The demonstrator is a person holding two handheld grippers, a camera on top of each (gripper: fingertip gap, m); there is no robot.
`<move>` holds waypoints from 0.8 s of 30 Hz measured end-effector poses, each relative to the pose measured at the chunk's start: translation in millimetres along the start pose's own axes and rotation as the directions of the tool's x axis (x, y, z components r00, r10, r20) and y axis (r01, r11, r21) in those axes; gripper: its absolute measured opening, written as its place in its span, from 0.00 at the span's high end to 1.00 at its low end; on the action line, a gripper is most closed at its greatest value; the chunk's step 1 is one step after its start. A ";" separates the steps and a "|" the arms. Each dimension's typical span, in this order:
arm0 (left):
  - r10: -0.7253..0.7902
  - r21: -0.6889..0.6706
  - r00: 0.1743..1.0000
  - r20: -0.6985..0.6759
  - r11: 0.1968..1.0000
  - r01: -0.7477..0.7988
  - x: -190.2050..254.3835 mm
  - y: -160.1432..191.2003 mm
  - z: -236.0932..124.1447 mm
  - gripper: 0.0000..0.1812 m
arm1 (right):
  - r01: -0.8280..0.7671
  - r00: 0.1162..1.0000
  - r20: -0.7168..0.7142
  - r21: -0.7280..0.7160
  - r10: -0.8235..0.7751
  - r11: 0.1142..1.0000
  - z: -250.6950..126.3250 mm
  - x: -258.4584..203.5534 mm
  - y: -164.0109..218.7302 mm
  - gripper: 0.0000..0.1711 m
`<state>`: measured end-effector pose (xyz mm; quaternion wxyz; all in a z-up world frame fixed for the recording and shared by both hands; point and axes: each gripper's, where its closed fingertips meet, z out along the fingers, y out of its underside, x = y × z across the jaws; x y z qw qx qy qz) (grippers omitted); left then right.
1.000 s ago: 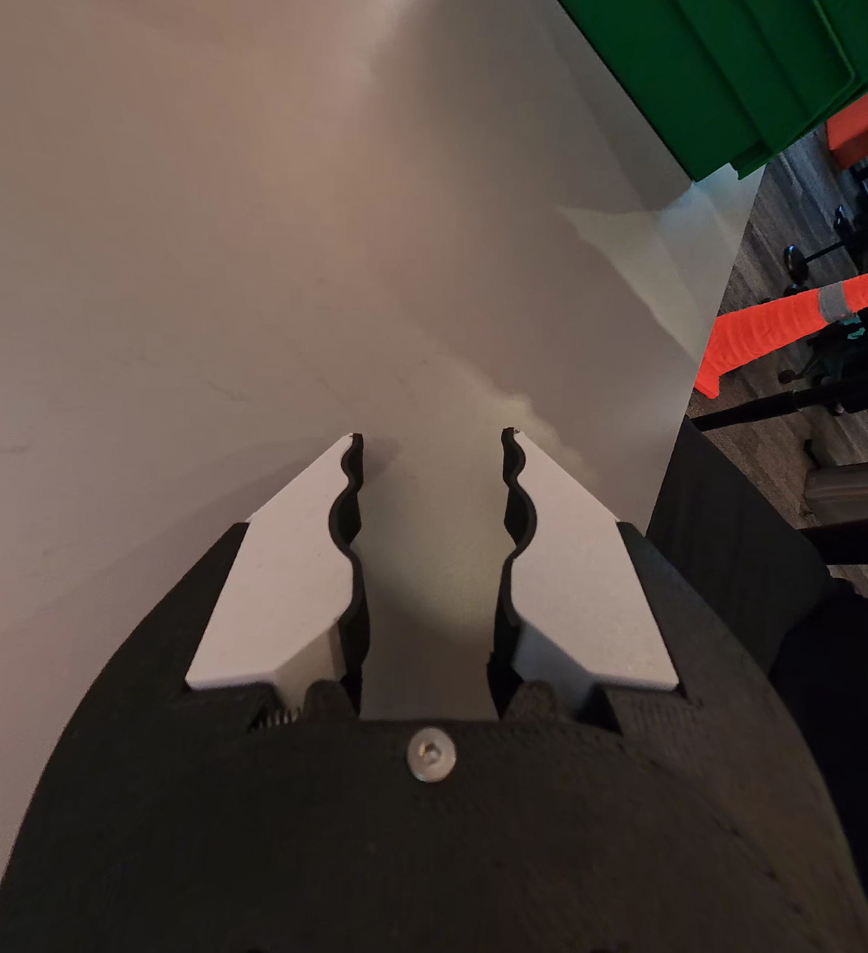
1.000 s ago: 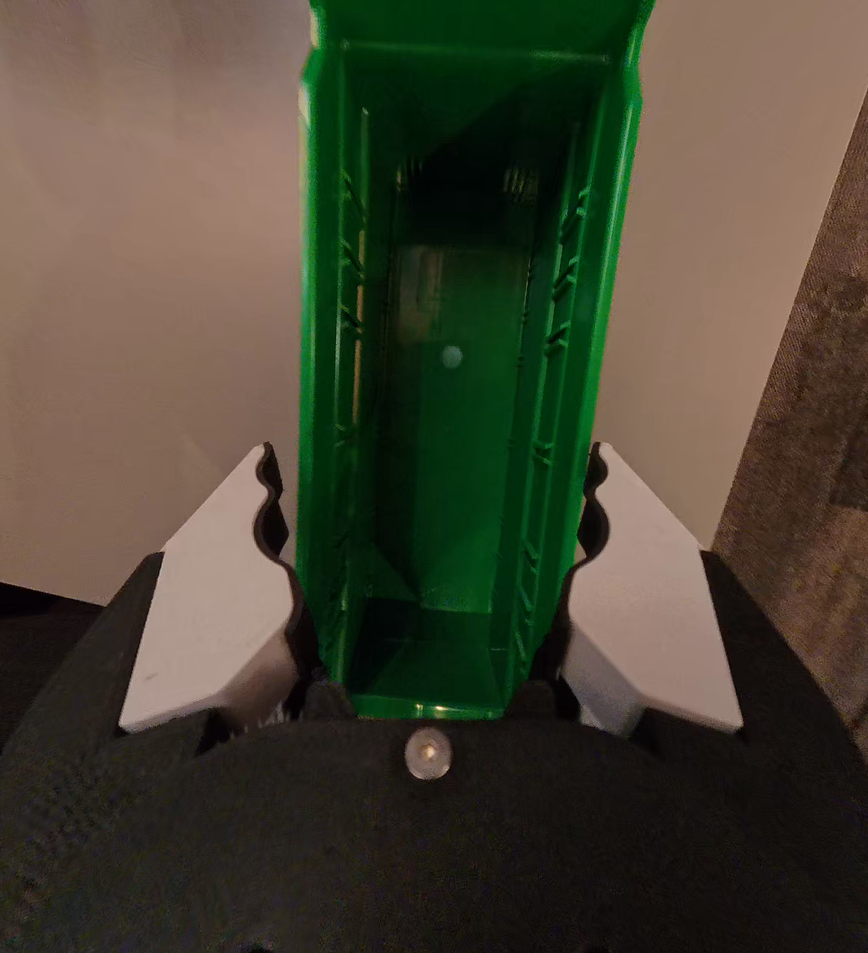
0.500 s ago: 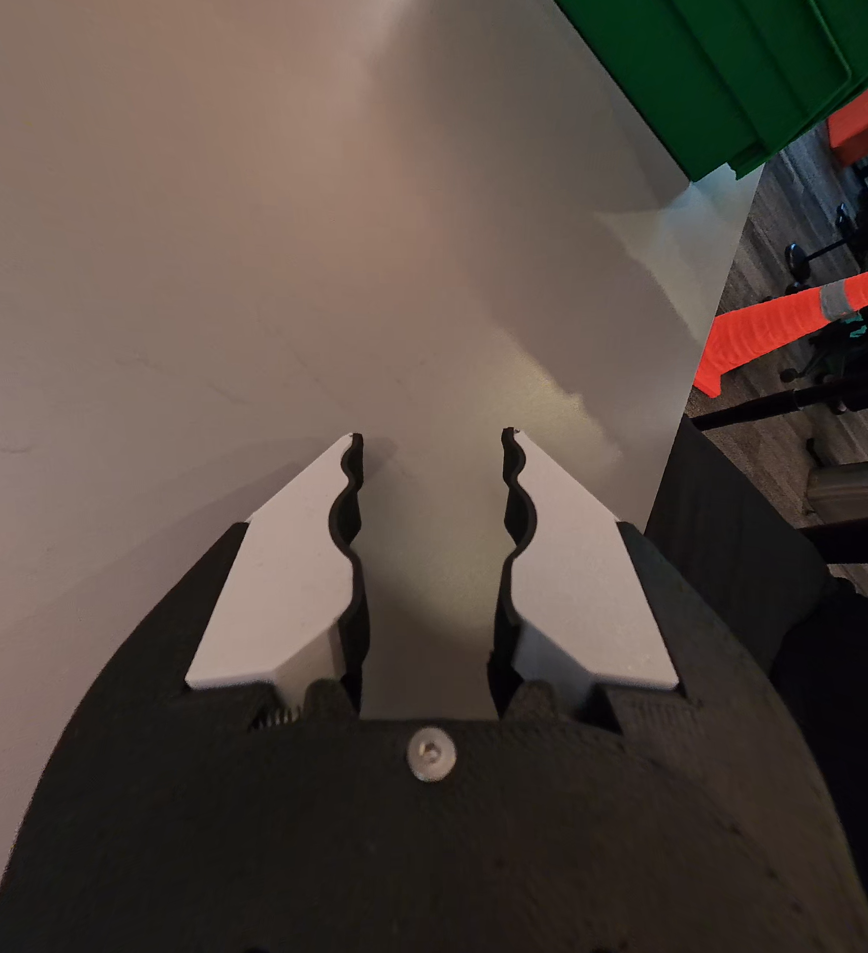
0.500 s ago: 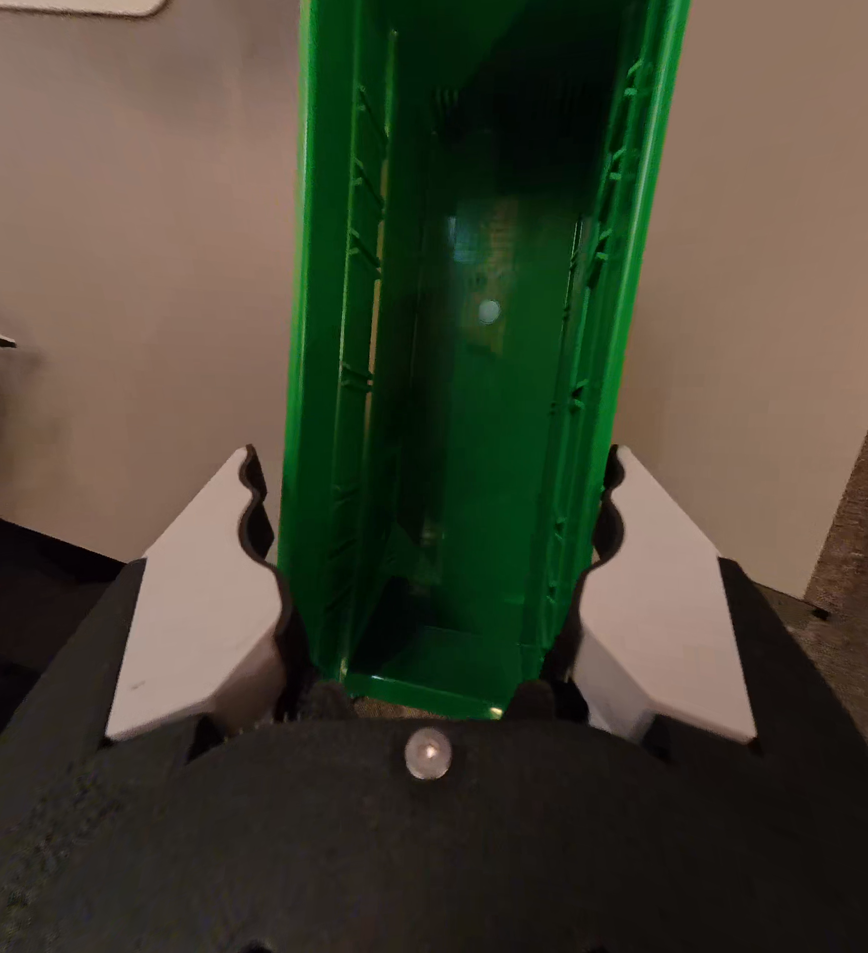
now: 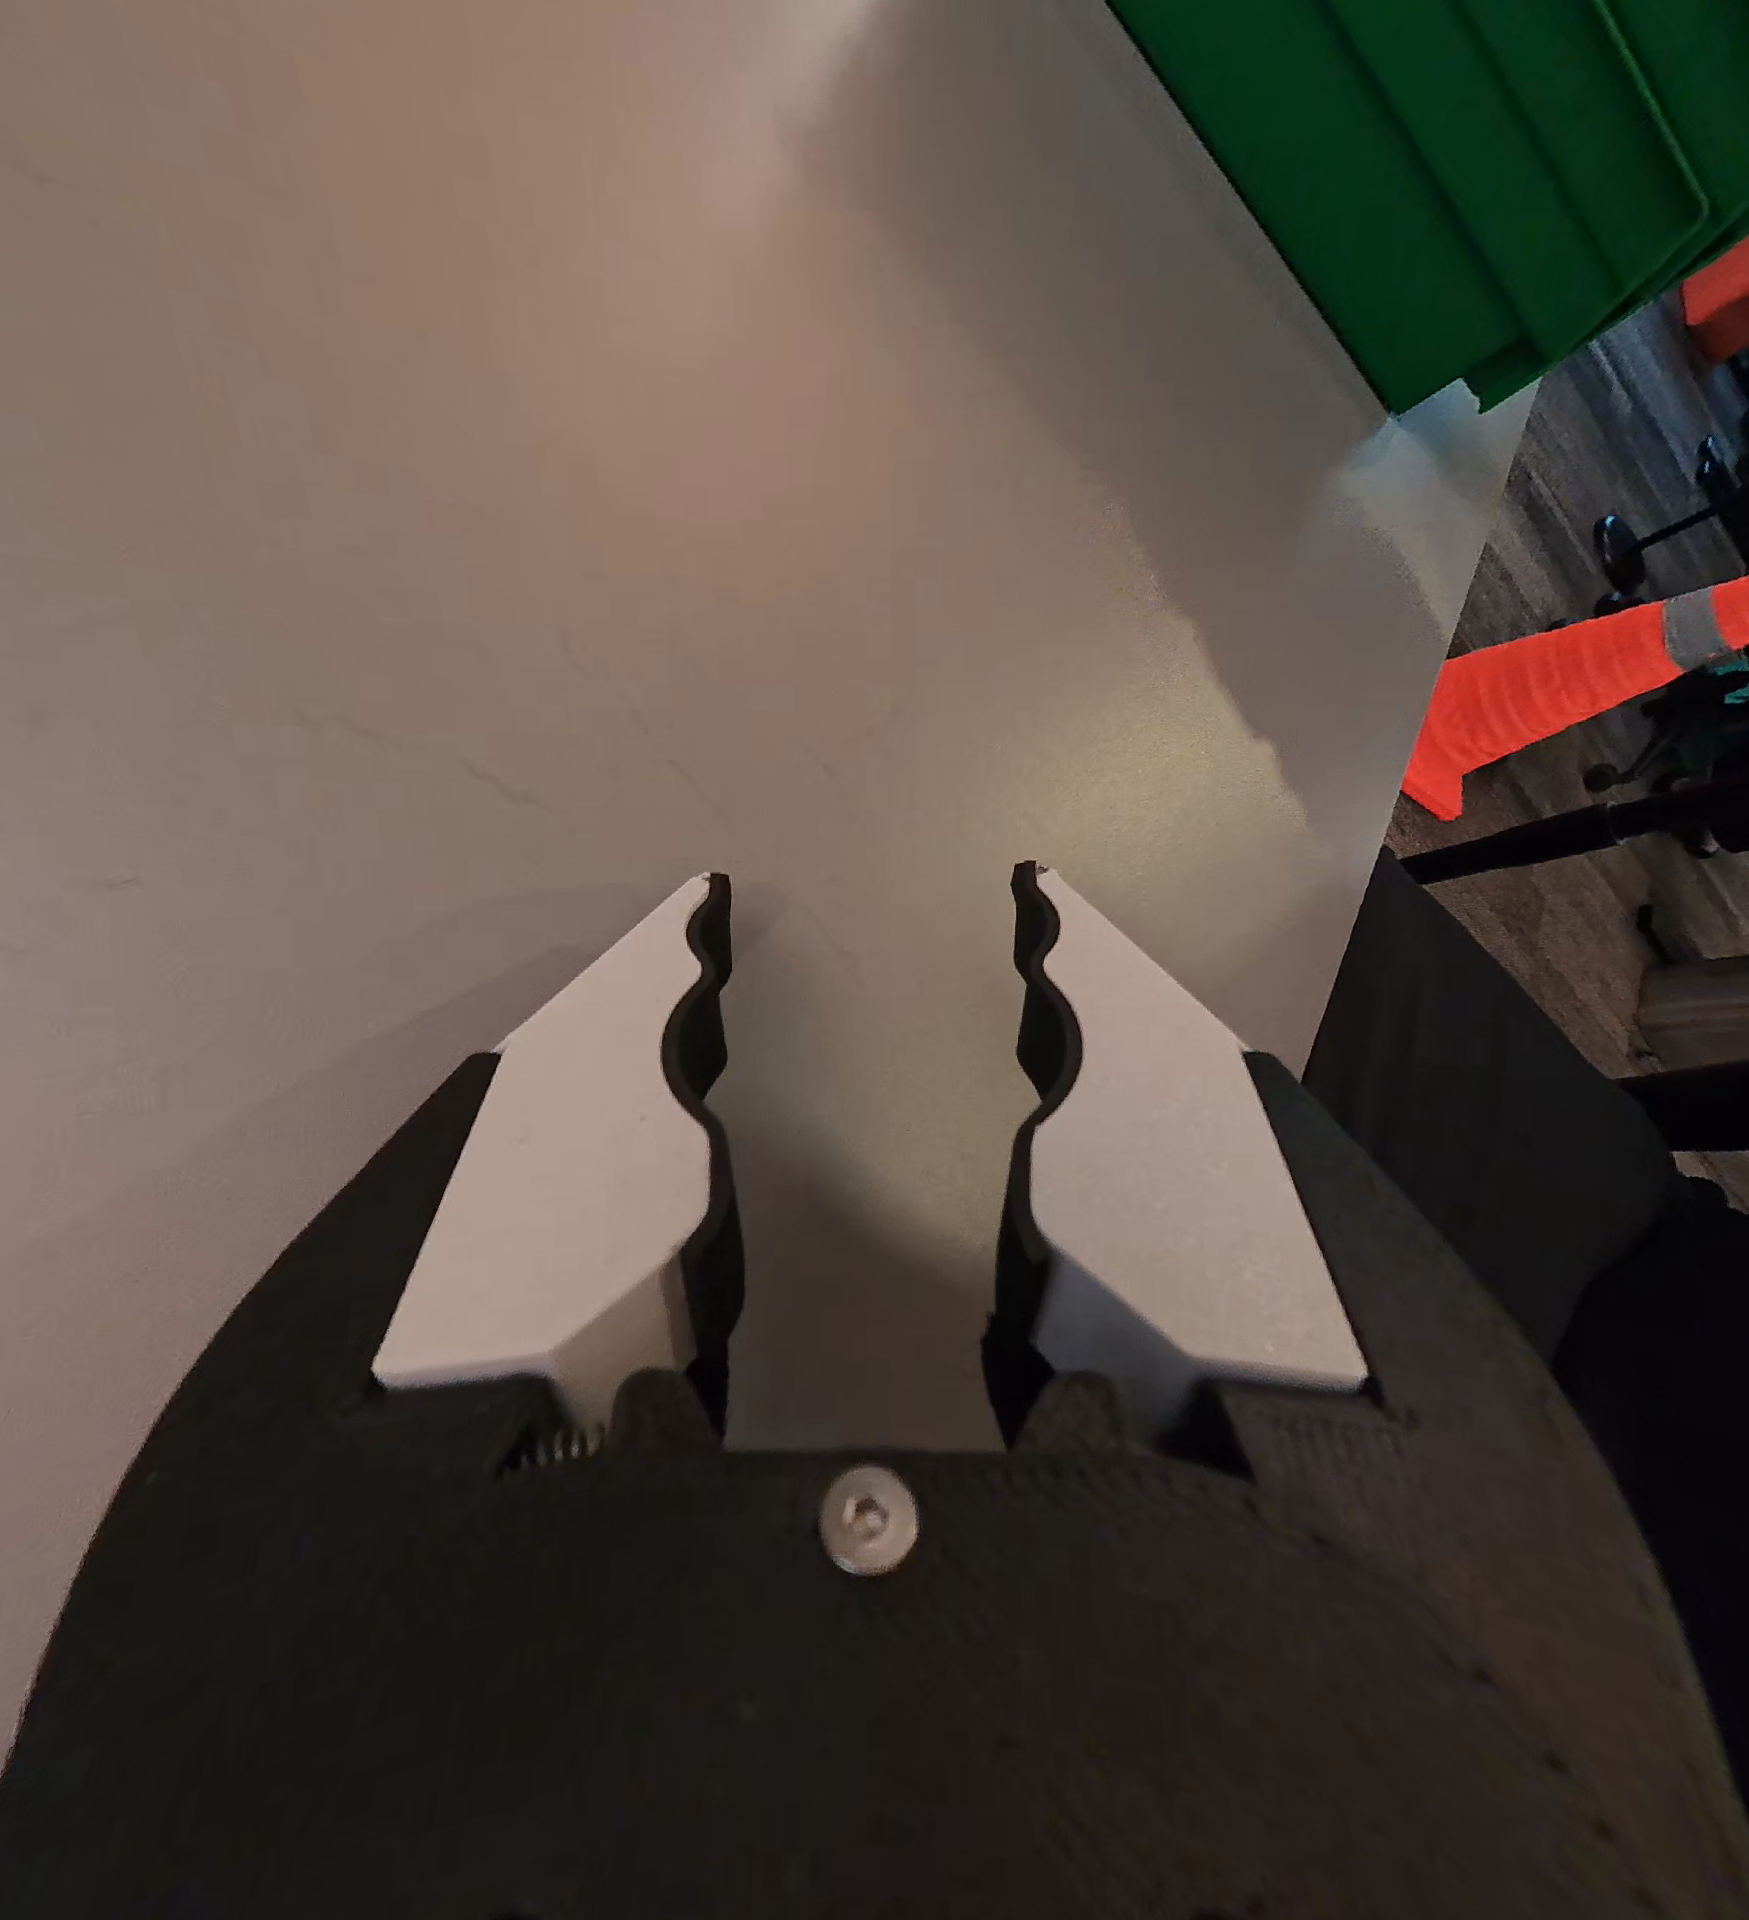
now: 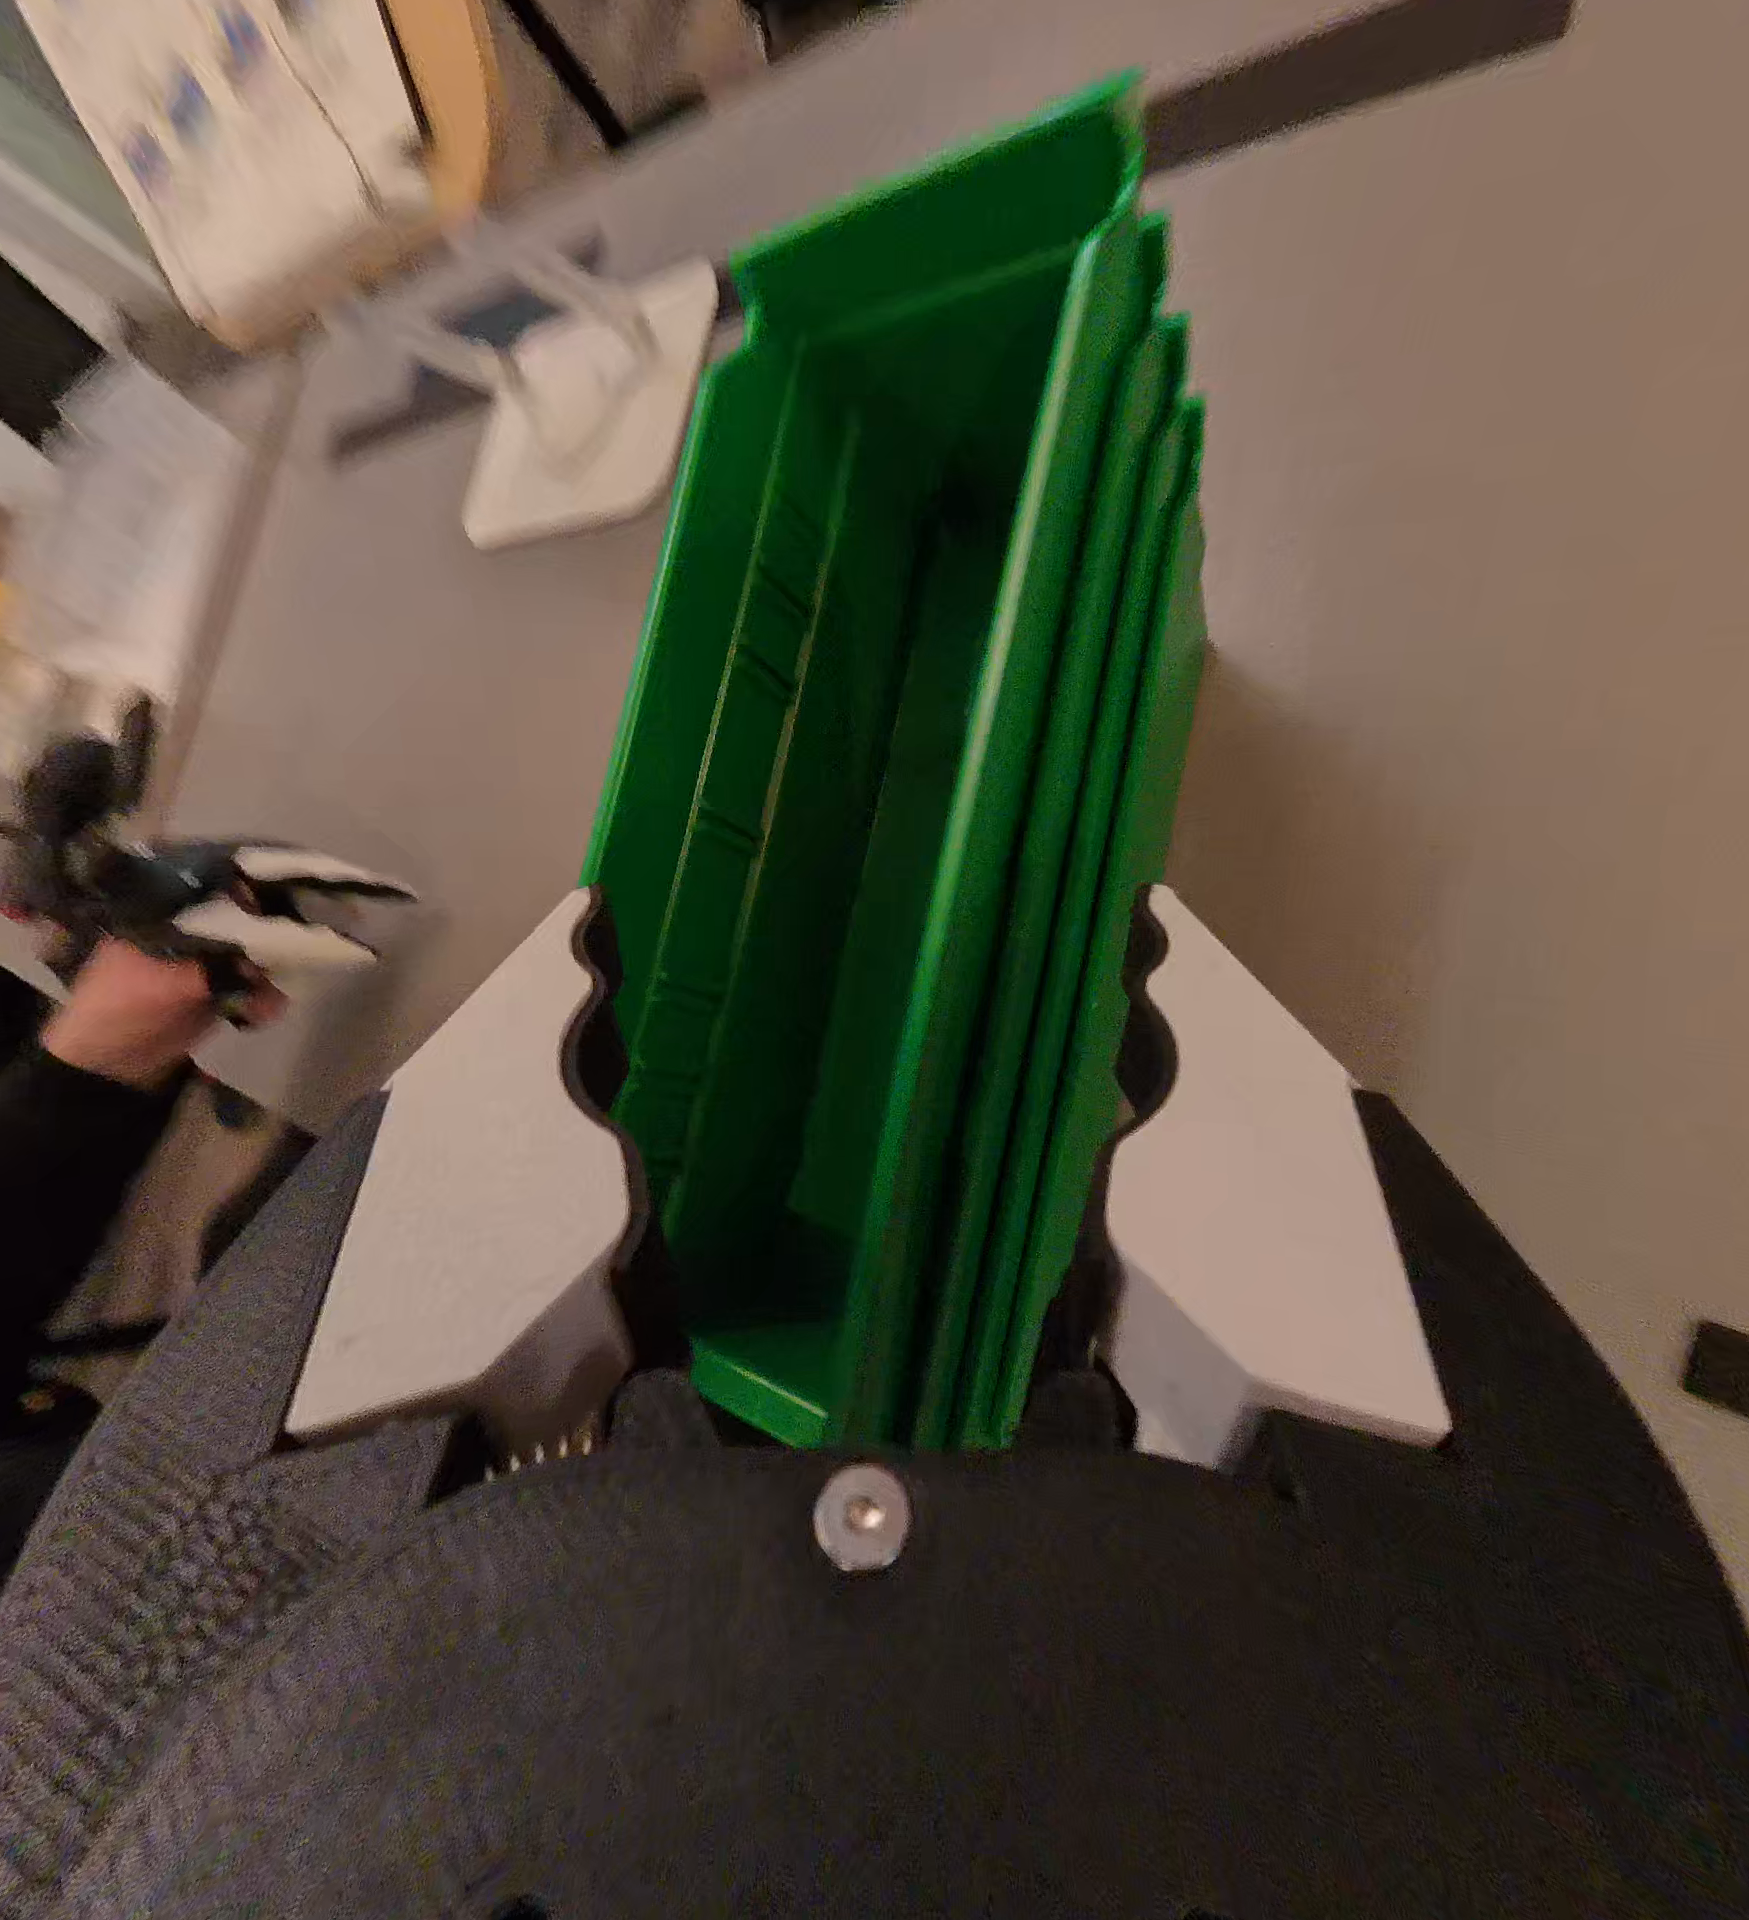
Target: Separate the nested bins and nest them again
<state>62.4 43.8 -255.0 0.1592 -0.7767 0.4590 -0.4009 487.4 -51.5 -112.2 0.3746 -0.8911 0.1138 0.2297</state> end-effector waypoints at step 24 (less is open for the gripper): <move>-0.020 0.018 1.000 0.015 1.000 0.019 -8.0 -7.8 4.3 0.70 | 0.027 0.998 0.051 0.074 -0.030 0.997 95.8 50.6 45.3 0.90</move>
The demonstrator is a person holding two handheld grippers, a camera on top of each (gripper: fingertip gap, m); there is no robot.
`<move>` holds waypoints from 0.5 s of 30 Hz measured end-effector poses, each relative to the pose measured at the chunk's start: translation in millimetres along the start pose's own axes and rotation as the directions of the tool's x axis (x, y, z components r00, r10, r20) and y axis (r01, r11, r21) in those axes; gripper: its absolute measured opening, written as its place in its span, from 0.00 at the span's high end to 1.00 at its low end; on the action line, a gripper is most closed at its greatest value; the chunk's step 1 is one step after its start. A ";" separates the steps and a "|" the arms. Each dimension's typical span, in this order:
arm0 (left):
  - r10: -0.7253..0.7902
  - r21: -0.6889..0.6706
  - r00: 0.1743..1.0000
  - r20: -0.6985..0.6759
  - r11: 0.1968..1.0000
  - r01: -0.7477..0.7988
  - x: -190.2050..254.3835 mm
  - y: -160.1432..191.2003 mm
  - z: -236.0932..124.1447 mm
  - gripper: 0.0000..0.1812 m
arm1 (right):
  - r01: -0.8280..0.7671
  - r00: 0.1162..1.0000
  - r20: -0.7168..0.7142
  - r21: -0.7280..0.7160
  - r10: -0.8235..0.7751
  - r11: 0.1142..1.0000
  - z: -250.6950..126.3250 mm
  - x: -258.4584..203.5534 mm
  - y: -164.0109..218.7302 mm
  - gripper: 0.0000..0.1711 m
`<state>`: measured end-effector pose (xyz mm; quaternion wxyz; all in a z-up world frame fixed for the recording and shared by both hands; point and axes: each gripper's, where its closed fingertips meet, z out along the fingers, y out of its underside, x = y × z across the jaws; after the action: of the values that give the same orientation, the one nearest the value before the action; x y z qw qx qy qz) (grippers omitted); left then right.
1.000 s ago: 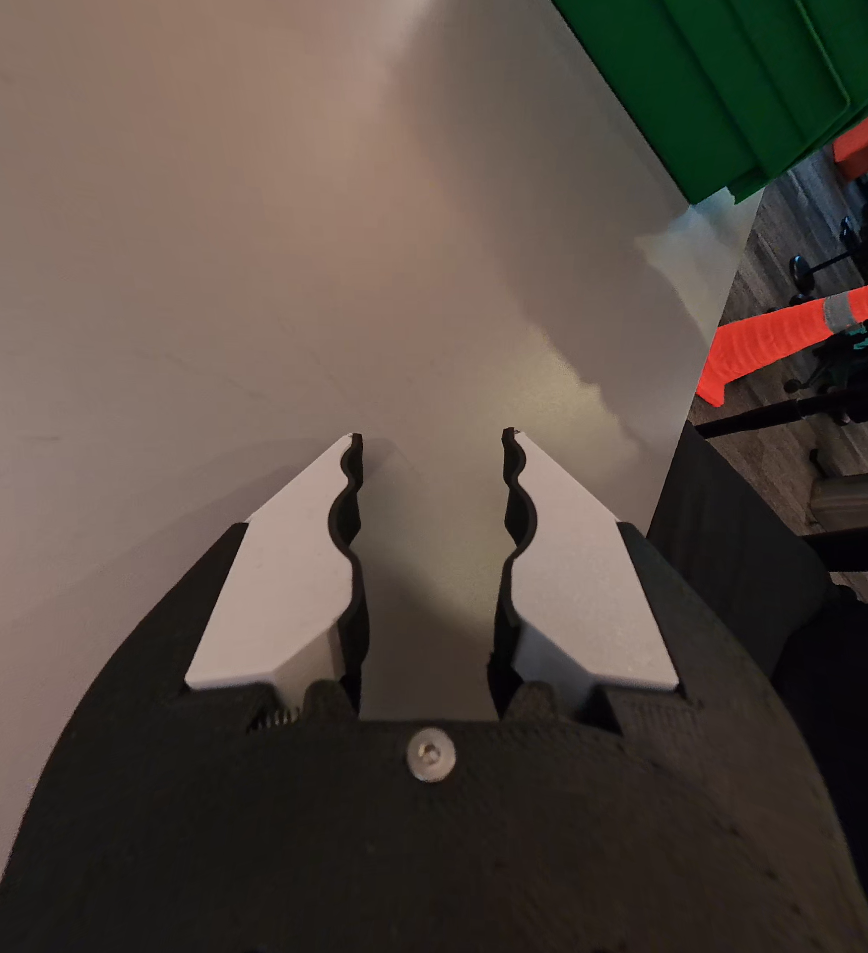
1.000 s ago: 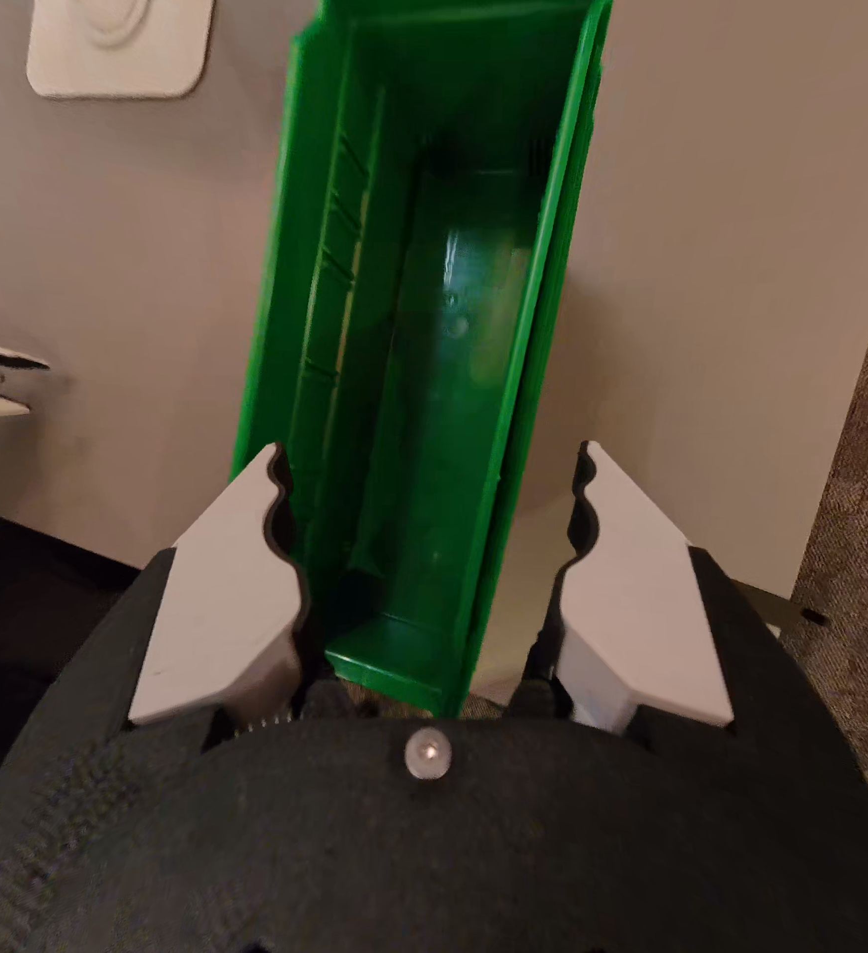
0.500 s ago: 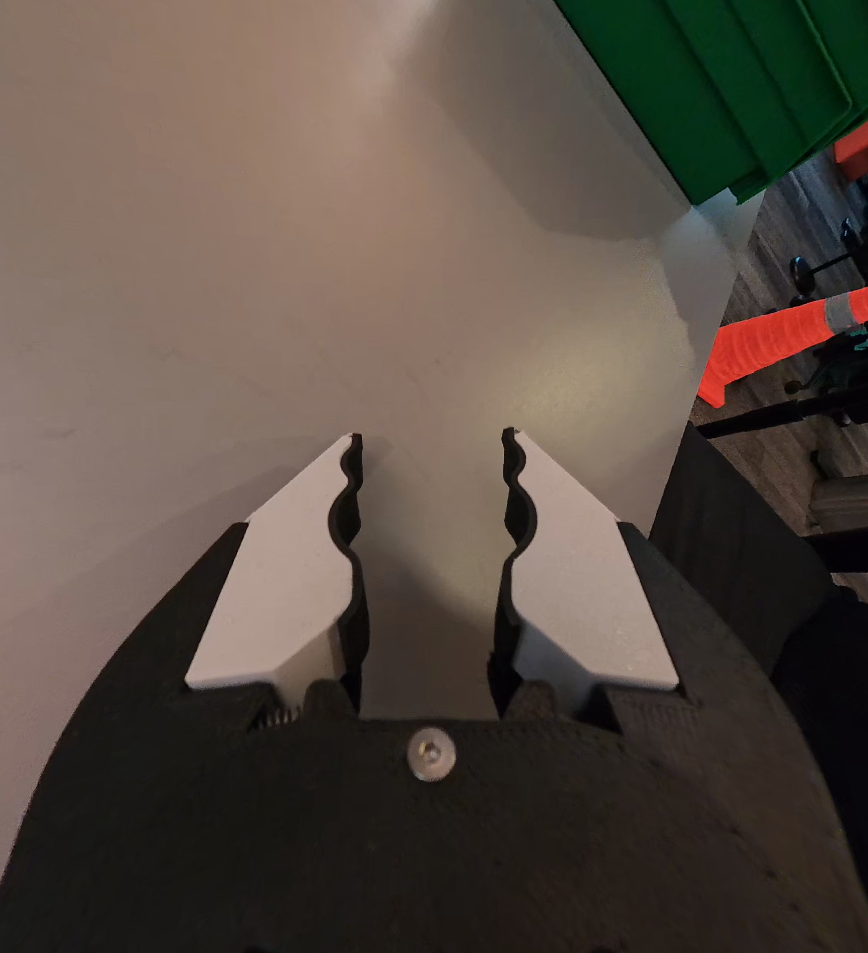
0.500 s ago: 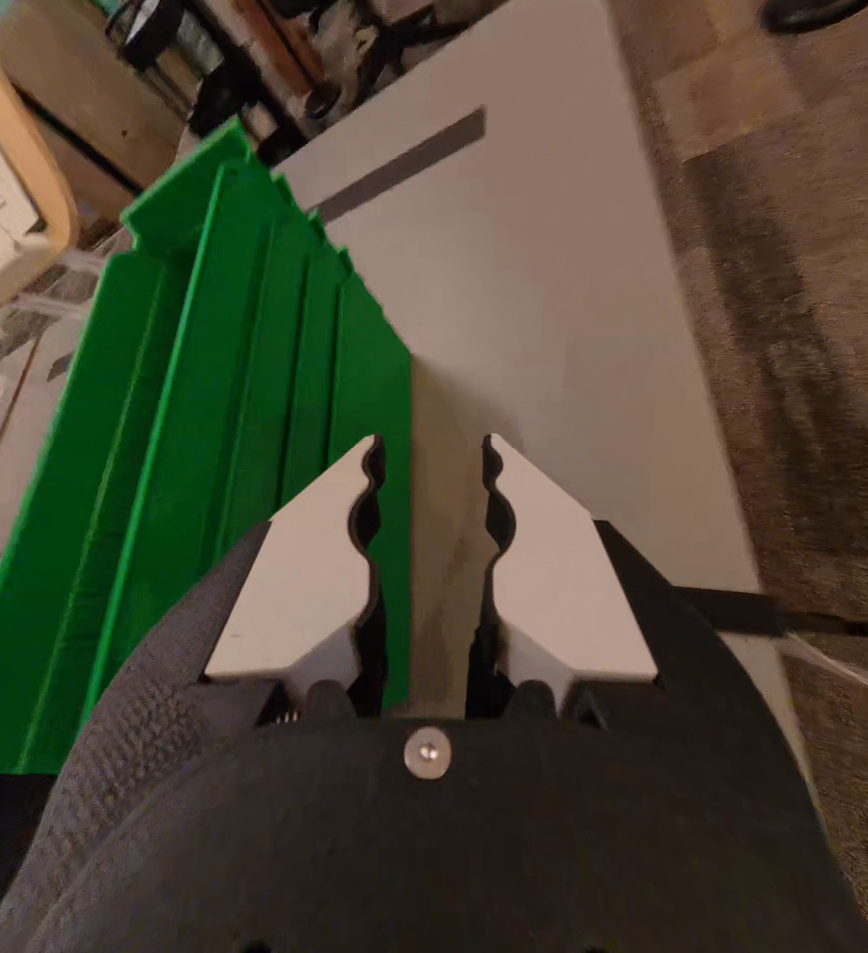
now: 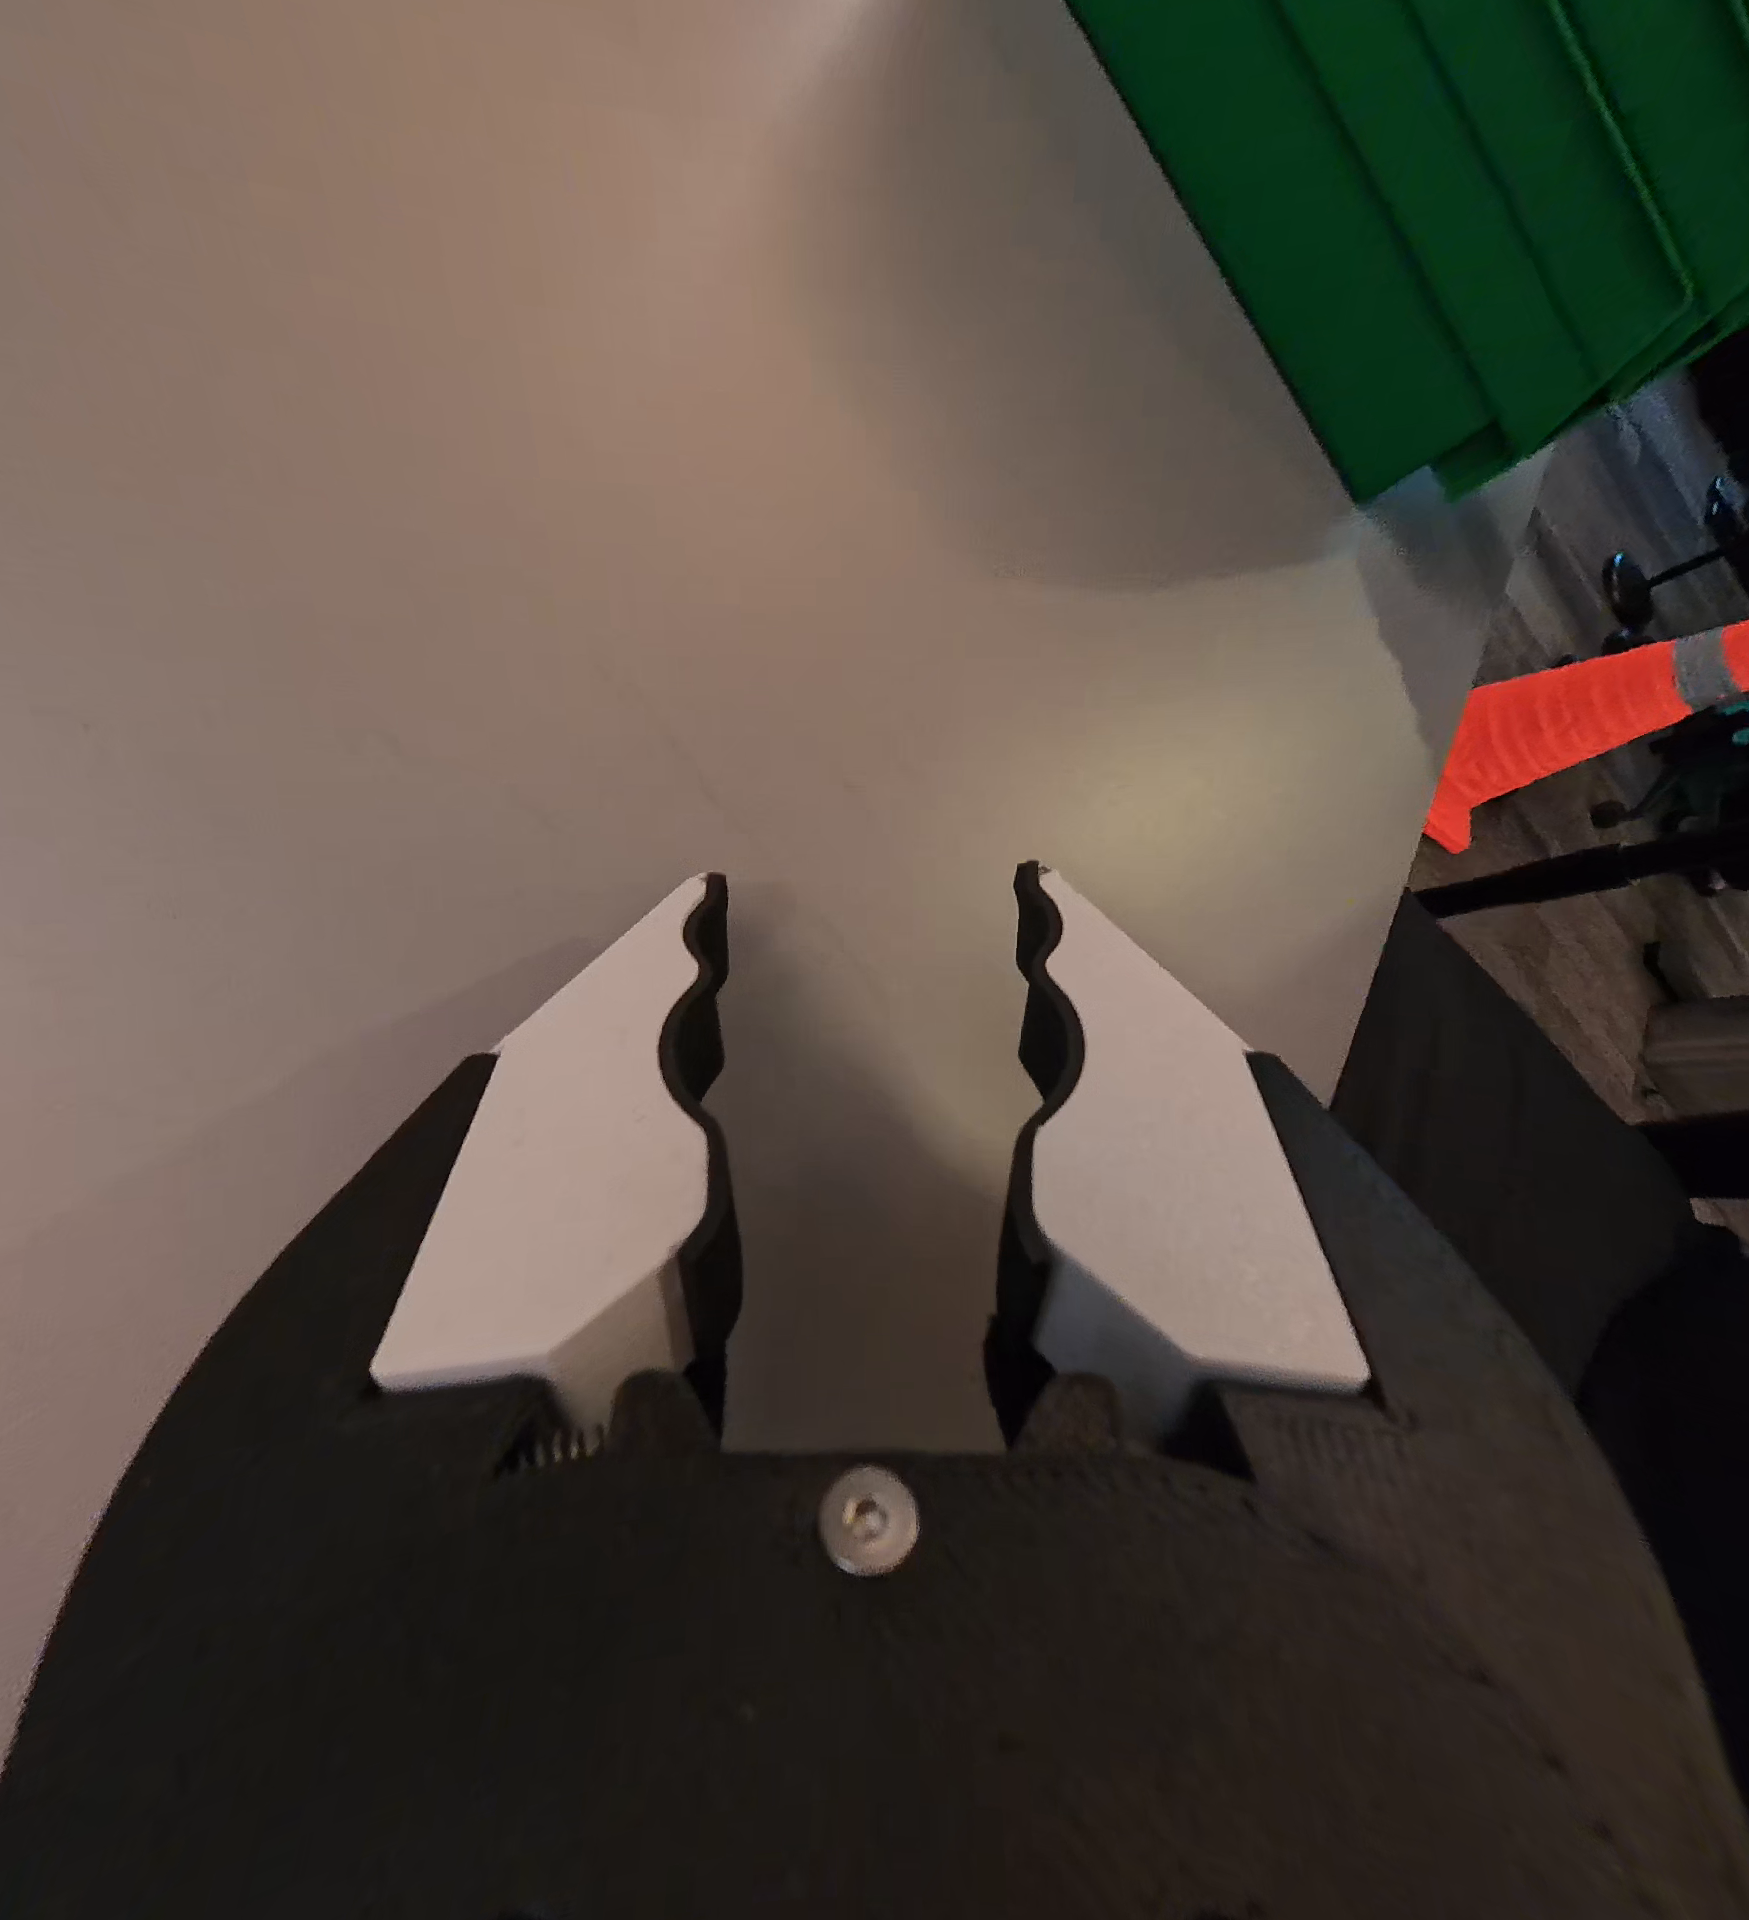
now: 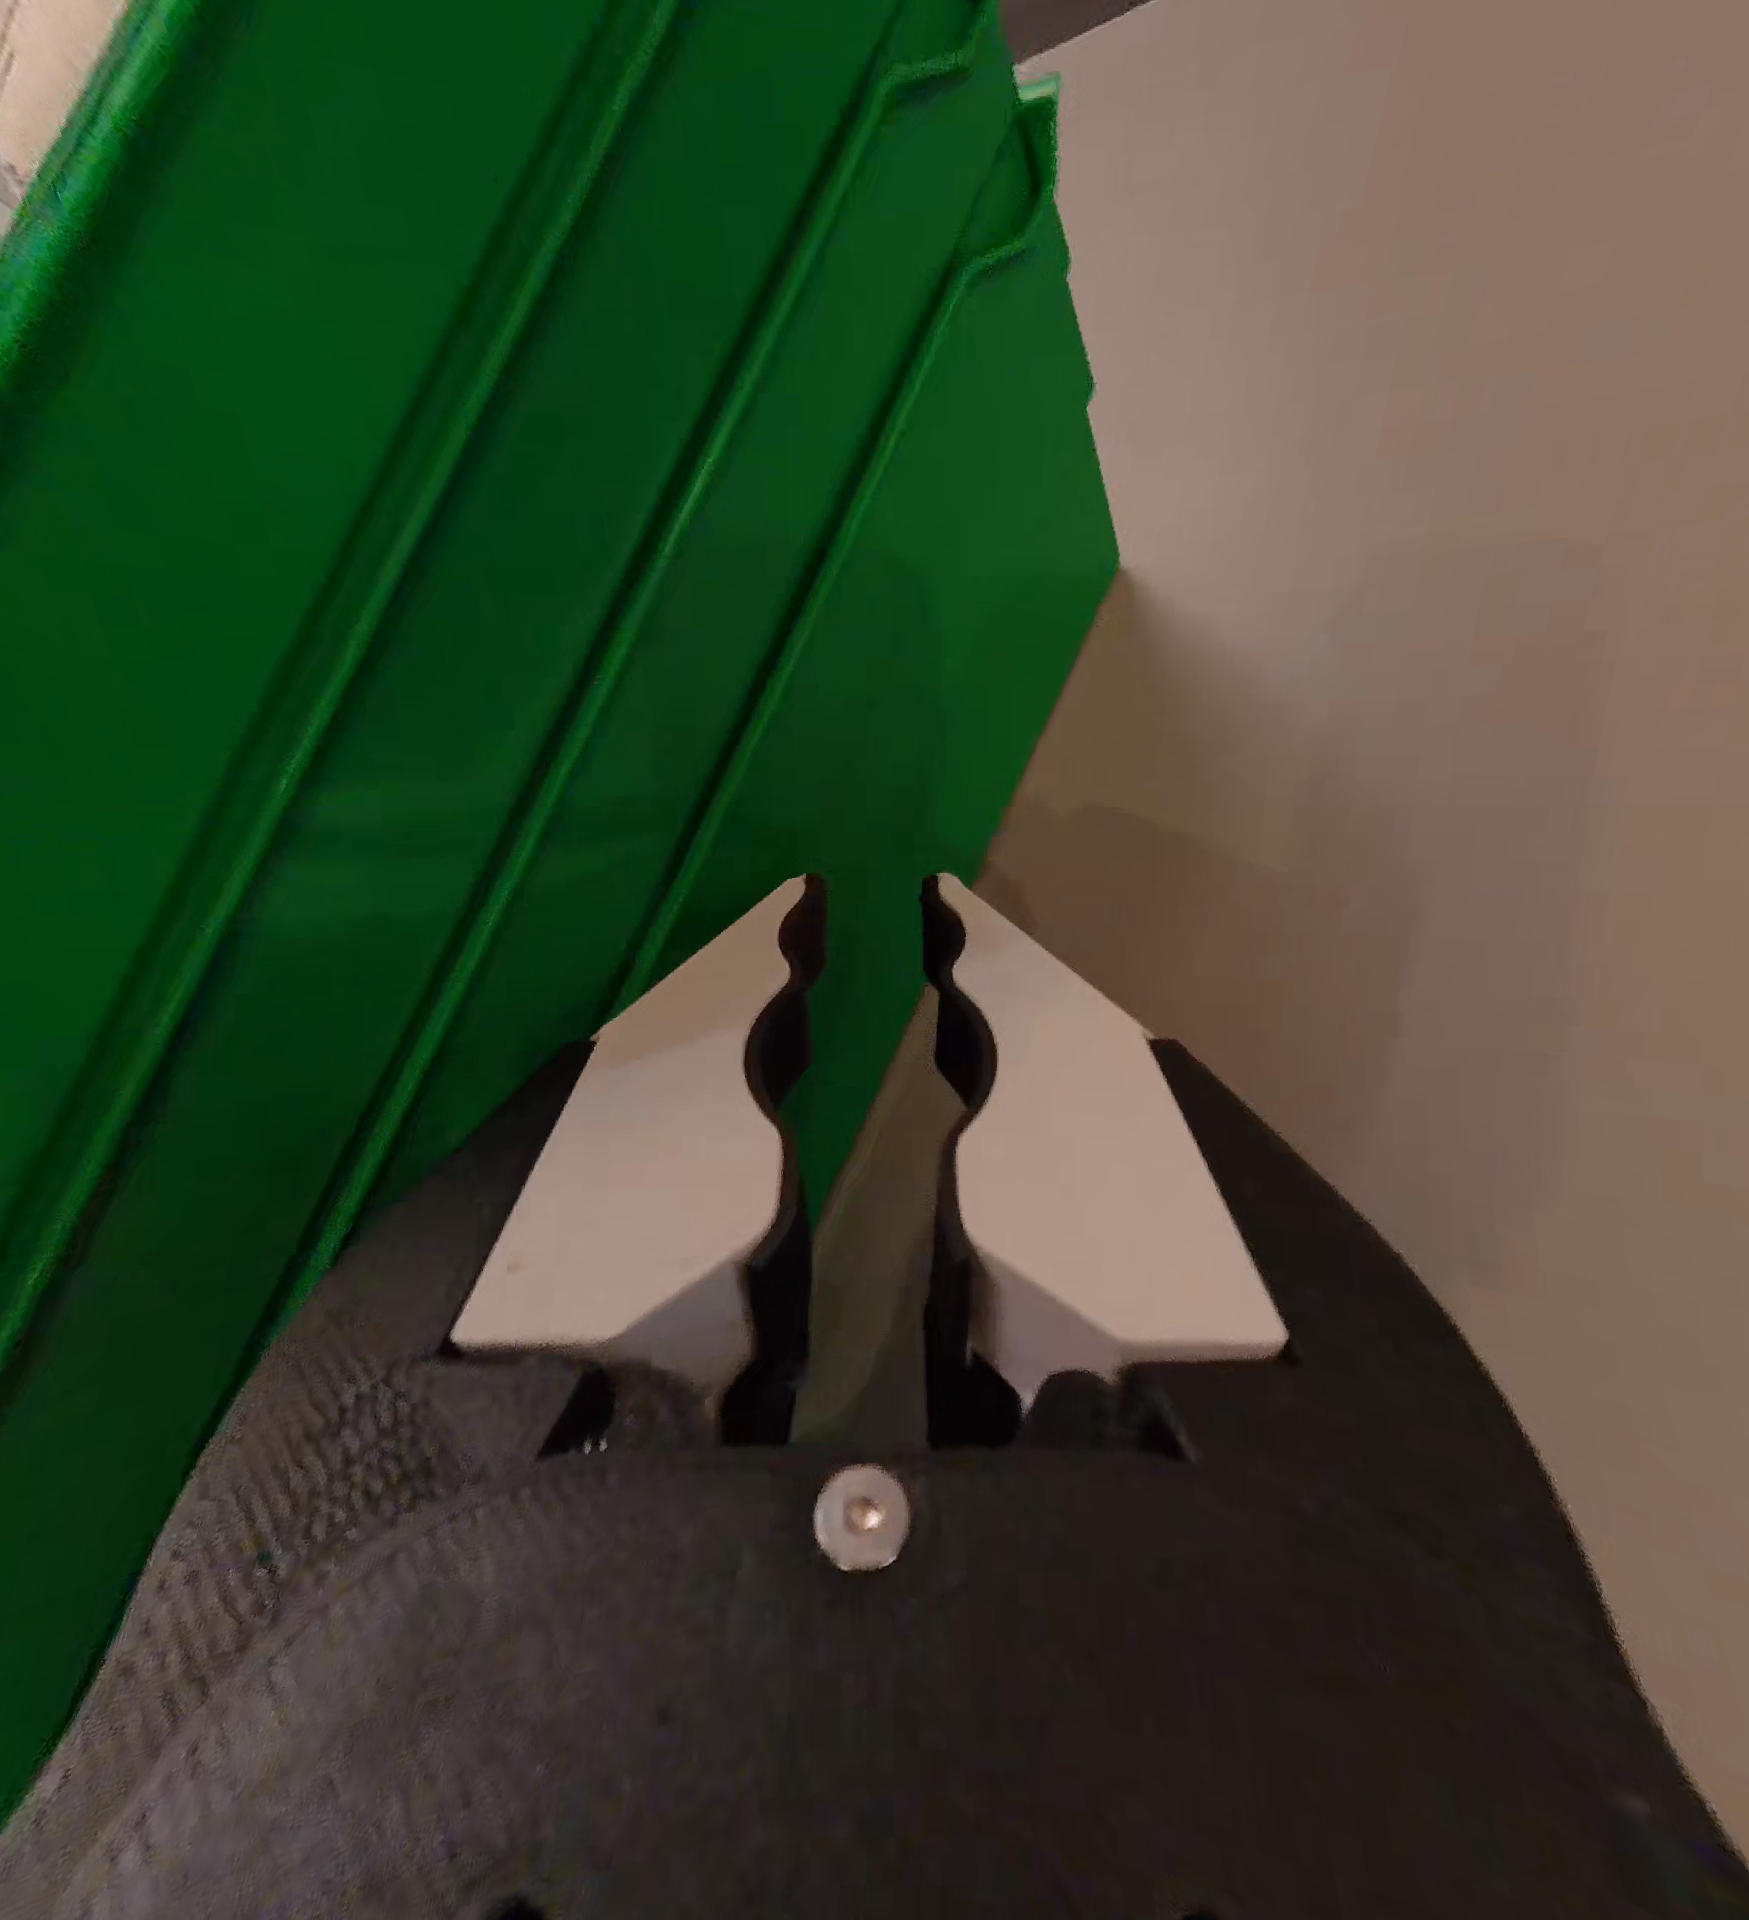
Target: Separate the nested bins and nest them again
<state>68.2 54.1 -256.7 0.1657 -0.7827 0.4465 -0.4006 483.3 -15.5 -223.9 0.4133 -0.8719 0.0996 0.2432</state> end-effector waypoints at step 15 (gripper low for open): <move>0.087 0.150 0.988 -0.127 0.986 -0.067 86.2 -123.3 119.9 0.67 | -0.205 0.965 0.187 0.115 0.182 0.972 17.6 -38.8 -7.6 0.73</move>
<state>255.1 38.0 -214.1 0.2076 -0.7222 0.4561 -0.4768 446.7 1.9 -208.7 0.4519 -0.8036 0.1636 0.3511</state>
